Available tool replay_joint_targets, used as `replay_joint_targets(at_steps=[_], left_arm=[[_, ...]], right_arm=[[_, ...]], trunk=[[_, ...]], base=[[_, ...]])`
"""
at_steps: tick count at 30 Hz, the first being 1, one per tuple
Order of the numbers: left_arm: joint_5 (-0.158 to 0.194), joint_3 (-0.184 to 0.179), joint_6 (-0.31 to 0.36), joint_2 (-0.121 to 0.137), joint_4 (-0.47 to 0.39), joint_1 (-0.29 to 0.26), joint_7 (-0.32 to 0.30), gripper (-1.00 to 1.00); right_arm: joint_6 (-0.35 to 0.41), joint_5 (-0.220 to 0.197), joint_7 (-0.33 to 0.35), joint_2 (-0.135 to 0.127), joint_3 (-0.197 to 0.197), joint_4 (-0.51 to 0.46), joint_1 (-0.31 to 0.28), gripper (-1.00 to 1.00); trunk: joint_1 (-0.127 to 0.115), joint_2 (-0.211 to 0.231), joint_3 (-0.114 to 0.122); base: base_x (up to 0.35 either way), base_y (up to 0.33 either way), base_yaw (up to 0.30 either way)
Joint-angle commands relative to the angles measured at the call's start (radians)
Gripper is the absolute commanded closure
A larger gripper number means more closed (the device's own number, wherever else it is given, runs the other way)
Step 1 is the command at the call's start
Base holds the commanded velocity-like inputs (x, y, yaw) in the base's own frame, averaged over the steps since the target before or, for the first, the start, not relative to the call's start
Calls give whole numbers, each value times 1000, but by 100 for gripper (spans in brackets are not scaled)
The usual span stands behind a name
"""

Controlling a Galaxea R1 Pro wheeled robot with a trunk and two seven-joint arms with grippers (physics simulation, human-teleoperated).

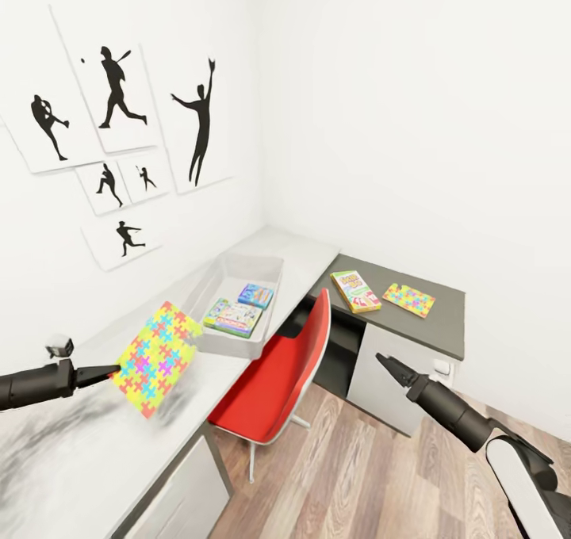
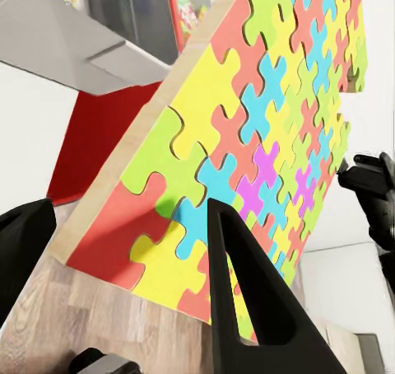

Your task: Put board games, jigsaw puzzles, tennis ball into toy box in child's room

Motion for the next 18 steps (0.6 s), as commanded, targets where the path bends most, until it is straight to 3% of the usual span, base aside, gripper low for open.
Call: replay_joint_targets(at_steps=[1, 7, 18], left_arm=[[9, 1, 11, 1, -6, 0, -4, 100], [49, 2, 11, 3, -22, 2, -4, 100], [55, 2, 11, 6, -25, 4, -4, 100]], right_arm=[[8, -2, 0, 0, -1, 0, -1, -100], [8, 17, 1, 0, -2, 0, -1, -100], [-21, 18, 3, -1, 4, -1, -1, -100]], trunk=[[1, -2, -1], [1, -2, 8], [1, -2, 23]], base=[[0, 0, -188], [0, 0, -187], [0, 0, -187]])
